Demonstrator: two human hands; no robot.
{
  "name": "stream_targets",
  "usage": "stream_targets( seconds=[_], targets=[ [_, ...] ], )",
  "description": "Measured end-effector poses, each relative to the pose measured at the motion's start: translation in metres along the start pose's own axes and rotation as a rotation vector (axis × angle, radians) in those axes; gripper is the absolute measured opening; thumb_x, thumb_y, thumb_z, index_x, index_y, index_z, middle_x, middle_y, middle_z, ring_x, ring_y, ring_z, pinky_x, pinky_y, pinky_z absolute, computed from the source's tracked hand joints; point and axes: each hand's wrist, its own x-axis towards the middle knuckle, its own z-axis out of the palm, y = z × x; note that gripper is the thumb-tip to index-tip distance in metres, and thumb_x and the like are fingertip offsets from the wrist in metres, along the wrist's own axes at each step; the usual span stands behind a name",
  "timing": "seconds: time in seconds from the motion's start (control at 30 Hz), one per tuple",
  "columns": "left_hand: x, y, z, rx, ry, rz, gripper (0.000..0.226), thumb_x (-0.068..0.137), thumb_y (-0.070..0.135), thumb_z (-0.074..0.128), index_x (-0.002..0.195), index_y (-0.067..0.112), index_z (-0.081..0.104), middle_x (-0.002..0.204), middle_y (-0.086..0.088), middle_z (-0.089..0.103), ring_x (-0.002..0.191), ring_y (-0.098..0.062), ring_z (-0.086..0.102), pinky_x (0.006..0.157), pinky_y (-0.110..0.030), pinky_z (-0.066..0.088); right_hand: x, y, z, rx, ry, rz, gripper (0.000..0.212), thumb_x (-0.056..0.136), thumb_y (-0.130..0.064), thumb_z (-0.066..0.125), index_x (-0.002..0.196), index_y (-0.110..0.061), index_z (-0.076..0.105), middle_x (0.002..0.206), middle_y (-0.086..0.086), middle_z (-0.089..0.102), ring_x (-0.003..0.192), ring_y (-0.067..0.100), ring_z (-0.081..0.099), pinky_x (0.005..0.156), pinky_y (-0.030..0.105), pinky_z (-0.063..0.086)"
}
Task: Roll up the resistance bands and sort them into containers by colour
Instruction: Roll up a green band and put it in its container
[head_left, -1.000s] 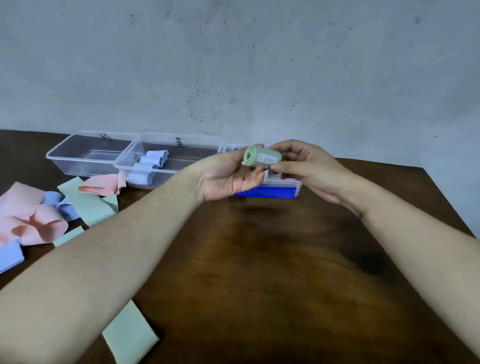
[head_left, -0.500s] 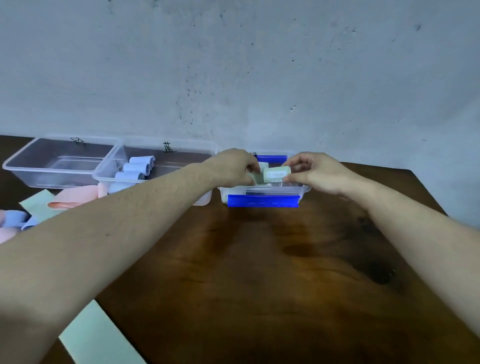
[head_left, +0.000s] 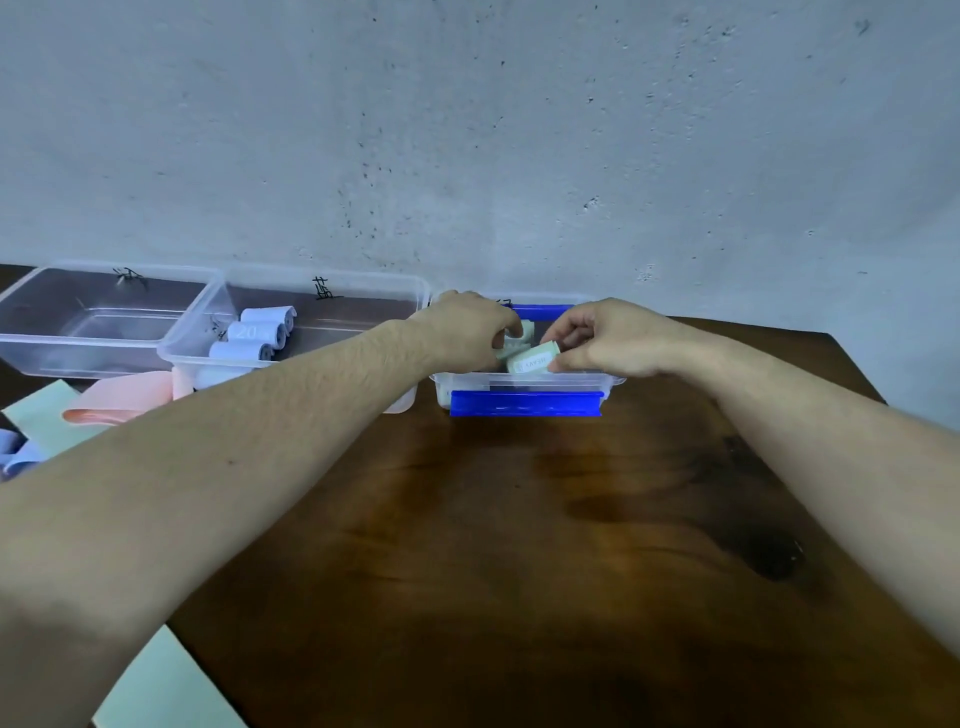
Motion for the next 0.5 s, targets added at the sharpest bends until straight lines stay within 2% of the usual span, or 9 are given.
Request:
stream_targets(
  seconds=[0.1, 0.23, 0.3, 0.43, 0.47, 0.5],
  targets=[
    [0.001, -0.002, 0.001, 0.003, -0.011, -0.006, 0.037, 0.093, 0.032, 0.059, 0.129, 0.028, 0.061, 0.118, 0.01, 0.066, 0.11, -0.016, 0.056, 0.092, -0.031, 0.038, 0.009, -0.005, 0.002, -0.081, -0.032, 0.024, 0.028, 0.087, -0.027, 0.076, 0.114, -0.024, 0.068, 0.102, -0.011, 0.067, 0.095, 0.009, 0.063, 0.067, 0.014, 0.045],
    [0.001, -0.003, 0.002, -0.034, -0.02, -0.023, 0.035, 0.093, 0.03, 0.061, 0.128, 0.029, 0.061, 0.123, 0.011, 0.065, 0.112, -0.014, 0.057, 0.093, -0.03, 0.038, 0.023, -0.009, 0.006, -0.127, -0.079, 0.105, 0.017, 0.084, -0.026, 0.078, 0.096, -0.031, 0.067, 0.104, 0.001, 0.073, 0.08, 0.017, 0.061, 0.072, 0.033, 0.052],
    [0.002, -0.003, 0.002, -0.062, -0.019, -0.035, 0.035, 0.092, 0.028, 0.063, 0.127, 0.028, 0.063, 0.123, 0.01, 0.066, 0.111, -0.013, 0.058, 0.093, -0.029, 0.043, 0.026, -0.014, 0.004, -0.188, -0.127, 0.132, 0.015, 0.085, -0.026, 0.076, 0.094, -0.033, 0.066, 0.106, 0.003, 0.072, 0.077, 0.018, 0.06, 0.066, 0.03, 0.05],
    [0.003, -0.004, 0.001, -0.171, -0.026, -0.065, 0.034, 0.089, 0.026, 0.07, 0.124, 0.022, 0.067, 0.122, 0.006, 0.067, 0.108, -0.011, 0.06, 0.09, -0.025, 0.048, 0.032, -0.025, -0.002, -0.281, -0.246, 0.188, 0.019, 0.085, -0.023, 0.075, 0.099, -0.031, 0.064, 0.11, 0.002, 0.068, 0.099, 0.023, 0.067, 0.077, 0.032, 0.055],
    [0.003, -0.004, 0.001, -0.179, -0.024, -0.068, 0.035, 0.089, 0.026, 0.071, 0.124, 0.022, 0.068, 0.122, 0.006, 0.067, 0.108, -0.012, 0.061, 0.089, -0.024, 0.047, 0.033, -0.026, -0.002, -0.264, -0.278, 0.203, 0.02, 0.085, -0.02, 0.074, 0.101, -0.028, 0.065, 0.106, 0.003, 0.068, 0.095, 0.023, 0.068, 0.074, 0.032, 0.056],
    [0.003, -0.004, 0.001, -0.176, -0.023, -0.068, 0.035, 0.089, 0.026, 0.071, 0.124, 0.022, 0.068, 0.123, 0.006, 0.067, 0.109, -0.012, 0.06, 0.088, -0.023, 0.046, 0.033, -0.026, -0.001, -0.218, -0.301, 0.219, 0.021, 0.086, -0.016, 0.074, 0.104, -0.024, 0.066, 0.098, 0.005, 0.067, 0.083, 0.021, 0.068, 0.066, 0.031, 0.055]
  ],
)
